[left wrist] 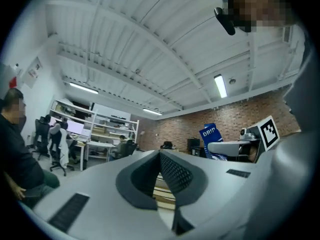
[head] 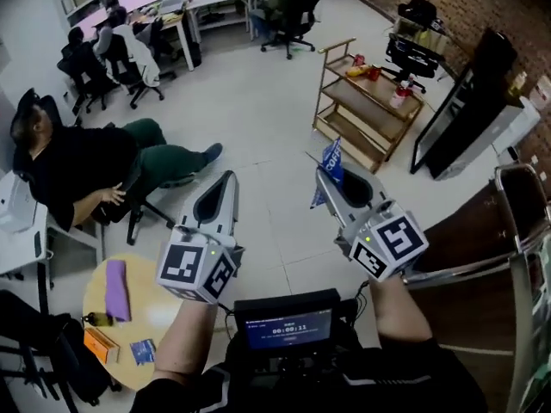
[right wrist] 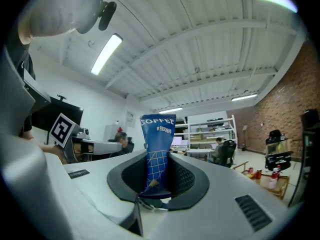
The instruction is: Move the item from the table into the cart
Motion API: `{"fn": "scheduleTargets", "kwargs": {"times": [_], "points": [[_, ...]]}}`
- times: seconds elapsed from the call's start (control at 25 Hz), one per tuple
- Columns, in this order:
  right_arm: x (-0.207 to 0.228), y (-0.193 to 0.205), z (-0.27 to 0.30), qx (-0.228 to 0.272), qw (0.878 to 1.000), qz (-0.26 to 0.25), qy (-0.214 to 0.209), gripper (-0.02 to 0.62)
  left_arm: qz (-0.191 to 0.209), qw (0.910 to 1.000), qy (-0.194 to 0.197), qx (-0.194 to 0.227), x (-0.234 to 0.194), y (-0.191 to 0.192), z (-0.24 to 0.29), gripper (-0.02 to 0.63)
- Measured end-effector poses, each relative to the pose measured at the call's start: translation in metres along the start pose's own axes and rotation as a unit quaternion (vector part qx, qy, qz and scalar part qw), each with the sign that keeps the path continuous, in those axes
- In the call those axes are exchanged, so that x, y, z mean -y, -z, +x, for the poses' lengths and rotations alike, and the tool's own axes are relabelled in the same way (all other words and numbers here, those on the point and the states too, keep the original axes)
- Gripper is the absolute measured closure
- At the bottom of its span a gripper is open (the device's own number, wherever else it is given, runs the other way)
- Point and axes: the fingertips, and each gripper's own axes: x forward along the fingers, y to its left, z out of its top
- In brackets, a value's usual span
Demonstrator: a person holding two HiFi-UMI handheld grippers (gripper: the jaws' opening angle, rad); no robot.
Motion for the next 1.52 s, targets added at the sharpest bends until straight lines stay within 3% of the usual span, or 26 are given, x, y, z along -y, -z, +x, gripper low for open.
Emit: {"fn": "scheduleTargets", "kwargs": {"times": [0.2, 0.44, 0.6, 0.68, 0.88, 1.12, 1.24, 1.52], "points": [[0.113, -0.011, -0.107, 0.003, 0.991, 0.002, 0.134, 0.541, -0.004, 0.9910, 0.133, -0.017, 0.131, 0.007, 0.109, 0.601], [0.243, -0.015, -0.256, 0.010, 0.958, -0.019, 0.285, 0.541, -0.008, 0.9575, 0.288, -0.016, 0.310, 0.038, 0.222, 0.601], [0.263, -0.026, -0.342, 0.000, 0.910, -0.019, 0.413, 0.541, -0.020, 0.9082, 0.417, -0.026, 0.402, 0.050, 0.251, 0.601], [0.263, -0.030, -0.377, -0.004, 0.887, -0.027, 0.461, 0.541, -0.025, 0.8880, 0.458, -0.034, 0.435, 0.054, 0.250, 0.601], [0.234, -0.033, -0.512, -0.014, 0.814, -0.028, 0.580, 0.541, -0.037, 0.8208, 0.568, -0.053, 0.562, 0.069, 0.213, 0.601], [0.184, -0.046, -0.681, -0.014, 0.752, -0.040, 0.658, 0.541, -0.041, 0.7643, 0.641, -0.054, 0.724, 0.070, 0.138, 0.601], [0.158, -0.055, -0.759, -0.017, 0.727, -0.051, 0.684, 0.541, -0.026, 0.7373, 0.673, -0.052, 0.805, 0.071, 0.091, 0.601], [0.127, -0.073, -0.919, -0.015, 0.676, -0.054, 0.735, 0.541, -0.025, 0.6866, 0.724, -0.058, 0.968, 0.070, 0.015, 0.601]]}}
